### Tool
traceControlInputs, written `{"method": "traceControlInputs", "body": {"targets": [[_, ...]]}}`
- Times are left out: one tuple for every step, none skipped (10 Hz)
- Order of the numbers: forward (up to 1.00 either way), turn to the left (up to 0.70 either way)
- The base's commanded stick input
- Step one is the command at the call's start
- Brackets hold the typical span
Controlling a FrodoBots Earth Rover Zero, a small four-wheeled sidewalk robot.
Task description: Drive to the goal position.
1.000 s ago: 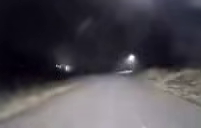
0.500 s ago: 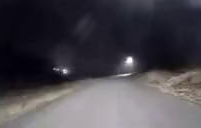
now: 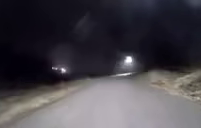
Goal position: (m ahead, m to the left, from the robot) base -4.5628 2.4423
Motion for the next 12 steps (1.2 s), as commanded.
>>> {"method": "traceControlInputs", "body": {"targets": [[1.00, 0.02], [1.00, 0.02], [1.00, 0.02], [1.00, 0.02], [1.00, 0.02], [1.00, 0.02], [1.00, 0.03], [1.00, 0.03], [1.00, 0.03], [1.00, 0.02], [1.00, 0.02], [1.00, 0.02]]}}
